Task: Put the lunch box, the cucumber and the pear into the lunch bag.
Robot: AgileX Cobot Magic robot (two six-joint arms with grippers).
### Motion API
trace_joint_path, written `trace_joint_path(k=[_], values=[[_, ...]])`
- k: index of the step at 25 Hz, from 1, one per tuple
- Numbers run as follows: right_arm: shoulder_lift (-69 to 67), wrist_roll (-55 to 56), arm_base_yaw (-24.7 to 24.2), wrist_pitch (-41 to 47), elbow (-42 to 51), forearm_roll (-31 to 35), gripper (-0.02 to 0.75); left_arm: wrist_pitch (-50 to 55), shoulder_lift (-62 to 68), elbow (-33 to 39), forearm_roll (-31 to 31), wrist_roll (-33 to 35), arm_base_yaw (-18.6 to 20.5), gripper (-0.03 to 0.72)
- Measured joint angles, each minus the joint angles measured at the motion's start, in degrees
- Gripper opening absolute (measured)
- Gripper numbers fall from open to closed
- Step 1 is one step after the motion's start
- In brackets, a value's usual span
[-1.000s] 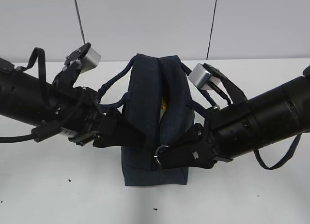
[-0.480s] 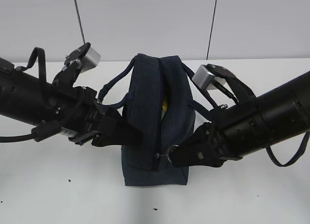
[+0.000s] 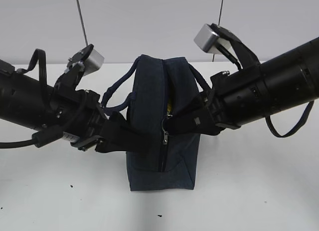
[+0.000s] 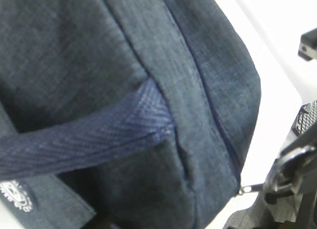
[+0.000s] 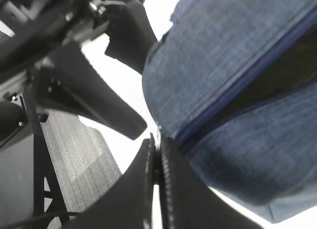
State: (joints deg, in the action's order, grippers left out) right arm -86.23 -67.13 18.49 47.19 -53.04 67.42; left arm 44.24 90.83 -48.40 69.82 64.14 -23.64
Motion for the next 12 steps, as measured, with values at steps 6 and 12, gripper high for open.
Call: trace_joint_path(k=[6,12], values=[[0.0,0.2,0.0,0.0,-1.3,-0.2,0.006,0.0,0.0,0.0,3.1,2.7,0.0,0.472],[0.0,0.2,0.0,0.0,-3.0,-0.3,0.006,-0.8,0.0,0.0,4.1,3.8,0.0,0.391]])
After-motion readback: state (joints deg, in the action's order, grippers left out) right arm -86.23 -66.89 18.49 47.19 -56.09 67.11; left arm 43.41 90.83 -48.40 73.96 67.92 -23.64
